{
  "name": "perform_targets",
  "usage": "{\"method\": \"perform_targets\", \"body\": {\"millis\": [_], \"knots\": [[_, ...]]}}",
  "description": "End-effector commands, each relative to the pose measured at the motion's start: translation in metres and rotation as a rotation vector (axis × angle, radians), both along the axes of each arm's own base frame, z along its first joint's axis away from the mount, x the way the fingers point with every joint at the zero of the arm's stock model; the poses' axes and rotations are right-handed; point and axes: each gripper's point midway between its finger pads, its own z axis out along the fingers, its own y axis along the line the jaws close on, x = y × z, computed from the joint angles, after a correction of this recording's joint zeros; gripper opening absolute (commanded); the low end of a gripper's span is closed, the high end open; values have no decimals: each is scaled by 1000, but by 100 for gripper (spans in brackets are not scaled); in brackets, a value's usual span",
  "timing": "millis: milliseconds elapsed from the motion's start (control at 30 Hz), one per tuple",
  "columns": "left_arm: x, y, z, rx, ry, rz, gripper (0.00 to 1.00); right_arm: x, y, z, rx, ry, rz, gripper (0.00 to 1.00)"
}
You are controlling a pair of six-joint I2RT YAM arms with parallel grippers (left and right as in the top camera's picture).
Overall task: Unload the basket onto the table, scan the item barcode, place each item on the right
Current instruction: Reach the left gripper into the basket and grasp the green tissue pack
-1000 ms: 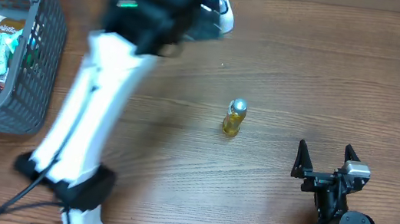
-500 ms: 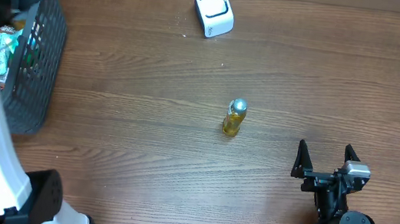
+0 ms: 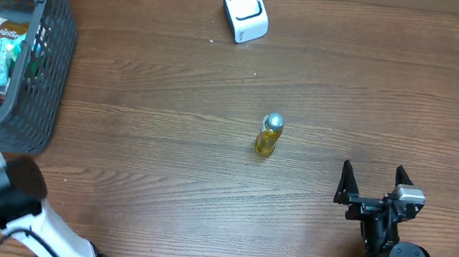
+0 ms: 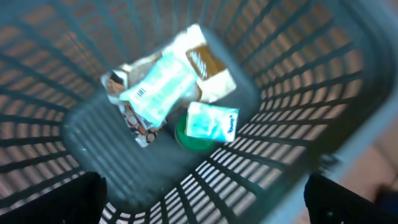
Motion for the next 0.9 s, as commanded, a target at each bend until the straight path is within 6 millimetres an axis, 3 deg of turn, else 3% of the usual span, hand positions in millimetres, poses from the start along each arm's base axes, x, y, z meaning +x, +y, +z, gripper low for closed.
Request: {"method": "perform_targets", "body": {"millis": [0, 167, 333, 600, 867], "knots": [[18, 0, -43, -66, 80, -96, 100, 0, -1, -2, -4, -4, -8, 100], [33, 8, -91, -118, 167, -104, 100, 0, -1, -2, -4, -4, -8, 100], [47, 14, -127, -154, 204, -109, 100, 0, -1, -2, -4, -4, -8, 100], [64, 14, -169, -202, 232, -177, 99, 0, -1, -2, -4, -4, -8, 100], [80, 9, -187, -233, 205, -259, 99, 0, -1, -2, -4, -4, -8, 100]]}}
